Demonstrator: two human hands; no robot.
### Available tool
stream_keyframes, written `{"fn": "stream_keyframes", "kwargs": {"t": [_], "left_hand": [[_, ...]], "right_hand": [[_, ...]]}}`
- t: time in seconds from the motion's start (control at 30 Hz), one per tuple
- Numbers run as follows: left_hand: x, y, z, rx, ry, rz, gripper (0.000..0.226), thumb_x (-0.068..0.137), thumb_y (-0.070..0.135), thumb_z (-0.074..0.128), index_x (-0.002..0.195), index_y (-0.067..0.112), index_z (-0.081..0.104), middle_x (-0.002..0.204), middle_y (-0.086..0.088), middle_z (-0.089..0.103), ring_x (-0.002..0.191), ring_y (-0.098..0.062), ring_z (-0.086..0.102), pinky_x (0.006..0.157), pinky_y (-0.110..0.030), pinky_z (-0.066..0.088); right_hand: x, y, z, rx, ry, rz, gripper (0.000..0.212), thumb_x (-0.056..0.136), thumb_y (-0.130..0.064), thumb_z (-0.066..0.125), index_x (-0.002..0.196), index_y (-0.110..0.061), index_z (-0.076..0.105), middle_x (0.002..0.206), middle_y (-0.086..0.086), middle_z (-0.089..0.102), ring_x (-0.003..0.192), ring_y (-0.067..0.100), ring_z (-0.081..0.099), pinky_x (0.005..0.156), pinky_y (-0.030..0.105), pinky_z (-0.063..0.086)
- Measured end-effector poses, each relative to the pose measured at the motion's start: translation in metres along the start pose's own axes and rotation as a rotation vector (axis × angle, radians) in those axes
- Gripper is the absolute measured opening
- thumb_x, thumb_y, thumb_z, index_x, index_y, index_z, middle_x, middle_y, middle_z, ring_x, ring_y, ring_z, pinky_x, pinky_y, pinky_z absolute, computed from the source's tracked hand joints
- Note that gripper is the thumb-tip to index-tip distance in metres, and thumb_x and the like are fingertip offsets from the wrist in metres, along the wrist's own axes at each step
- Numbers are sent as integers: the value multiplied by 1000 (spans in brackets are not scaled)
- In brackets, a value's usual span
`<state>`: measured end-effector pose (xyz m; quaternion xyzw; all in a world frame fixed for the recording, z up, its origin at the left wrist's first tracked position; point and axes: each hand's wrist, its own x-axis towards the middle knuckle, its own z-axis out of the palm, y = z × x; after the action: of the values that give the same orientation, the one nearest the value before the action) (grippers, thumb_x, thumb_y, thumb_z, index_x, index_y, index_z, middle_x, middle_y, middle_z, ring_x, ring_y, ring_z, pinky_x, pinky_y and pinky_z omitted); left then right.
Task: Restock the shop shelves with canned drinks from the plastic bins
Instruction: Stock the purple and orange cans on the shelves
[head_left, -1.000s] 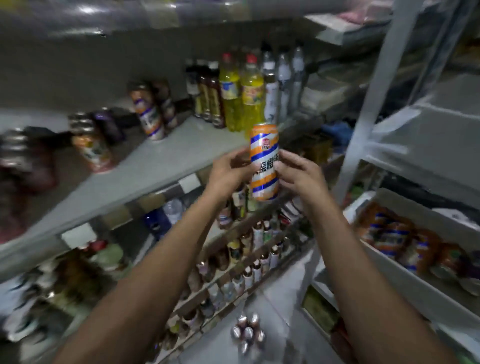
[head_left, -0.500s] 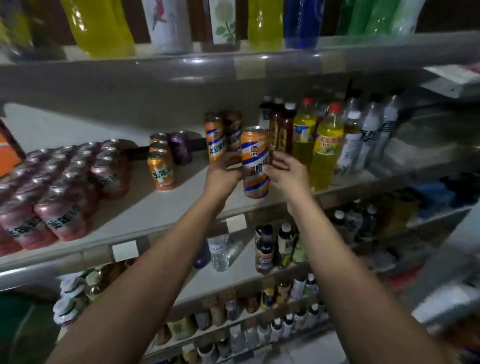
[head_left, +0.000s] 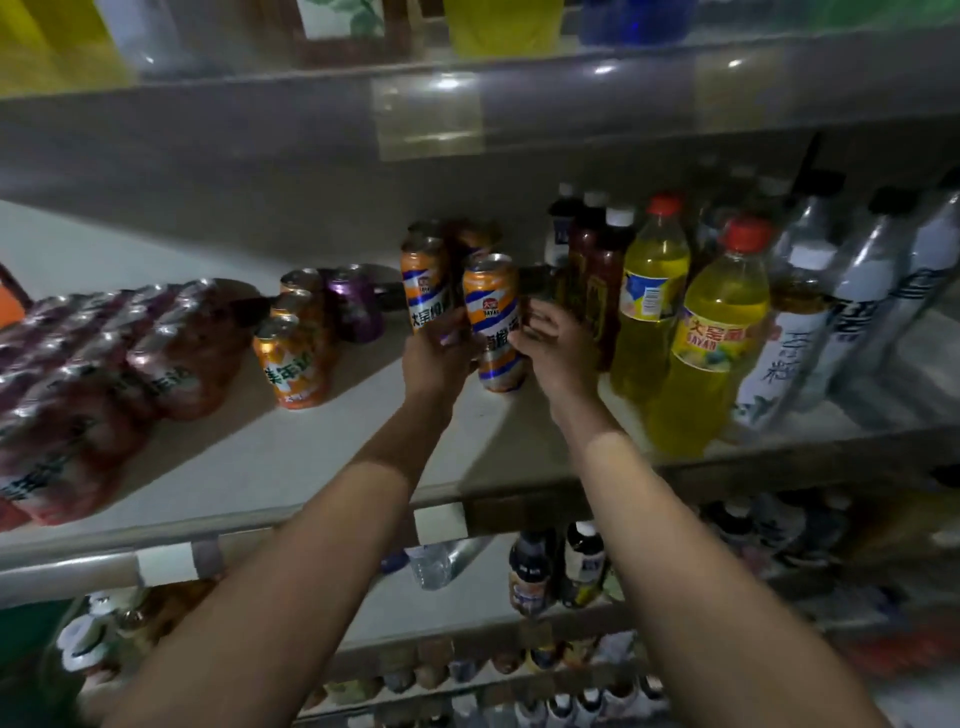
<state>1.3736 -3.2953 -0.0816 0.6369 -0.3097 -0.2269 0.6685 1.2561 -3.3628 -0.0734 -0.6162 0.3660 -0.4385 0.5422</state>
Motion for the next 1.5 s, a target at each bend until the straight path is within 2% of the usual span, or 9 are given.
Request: {"fn": "stream_keyframes", "kwargs": {"t": [0.17, 0.47, 0.63, 0.77, 0.83, 1.03, 1.1, 1.3, 1.5], "left_hand": [[24, -6, 5, 61, 105, 46, 39, 87, 8, 73, 124, 20, 70, 115, 0, 72, 107, -17, 70, 91, -45, 60], [37, -2, 12, 259, 241, 160, 27, 87, 8, 74, 114, 10, 73, 109, -9, 75, 101, -23, 72, 93, -49, 59], [38, -5, 16, 339, 325, 257, 29, 85, 10, 77, 114, 10, 75, 108, -4, 76, 98, -13, 72, 92, -38, 59], [42, -7, 20, 352, 385, 293, 29, 83, 10, 80, 112, 9, 75, 106, 0, 76, 79, 9, 61, 79, -4, 50], [43, -8, 23, 365, 406, 300, 29, 83, 9, 80, 111, 8, 74, 105, -1, 76, 76, 12, 57, 71, 5, 42], [46, -12, 25, 334, 415, 307, 24, 84, 8, 79, 107, 9, 71, 99, 5, 71, 82, 6, 63, 73, 2, 45], [46, -14, 28, 336, 406, 319, 22, 85, 6, 77, 105, 10, 70, 97, 5, 71, 80, 9, 62, 72, 1, 45], [48, -14, 29, 346, 398, 311, 21, 88, 8, 74, 108, 14, 70, 102, 5, 72, 90, -1, 67, 74, 2, 45], [45, -17, 28, 345, 389, 320, 20, 88, 8, 75, 106, 12, 69, 101, 3, 73, 92, -5, 68, 76, -4, 49]], "right_hand": [[29, 7, 11, 17, -1, 24, 56, 89, -3, 71, 141, -12, 54, 139, 15, 60, 122, 22, 59, 107, 44, 49], [57, 15, 28, 67, -1, 63, 56, 90, -3, 69, 142, -15, 53, 141, 11, 58, 125, 21, 58, 107, 45, 49], [63, 19, 33, 76, 10, 54, 54, 92, -6, 67, 143, -17, 52, 142, 8, 58, 127, 20, 57, 107, 42, 48], [64, 22, 34, 87, 39, 22, 52, 91, -7, 69, 141, -16, 55, 140, 9, 60, 125, 19, 58, 106, 41, 49], [65, 23, 36, 73, 61, 8, 52, 91, -6, 69, 140, -15, 56, 138, 9, 61, 123, 17, 59, 105, 38, 50], [71, 22, 37, 56, 54, -5, 50, 92, -5, 67, 140, -15, 56, 139, 9, 61, 119, 12, 57, 96, 25, 46], [72, 24, 36, 62, 63, -12, 49, 93, -4, 66, 140, -15, 56, 139, 9, 61, 116, 9, 56, 96, 25, 46], [71, 29, 39, 74, 80, -39, 49, 93, -6, 67, 140, -16, 56, 140, 8, 60, 118, 8, 56, 95, 25, 46], [68, 30, 40, 55, 79, -59, 50, 93, -7, 67, 140, -16, 56, 141, 10, 59, 125, 15, 56, 105, 35, 48]]}}
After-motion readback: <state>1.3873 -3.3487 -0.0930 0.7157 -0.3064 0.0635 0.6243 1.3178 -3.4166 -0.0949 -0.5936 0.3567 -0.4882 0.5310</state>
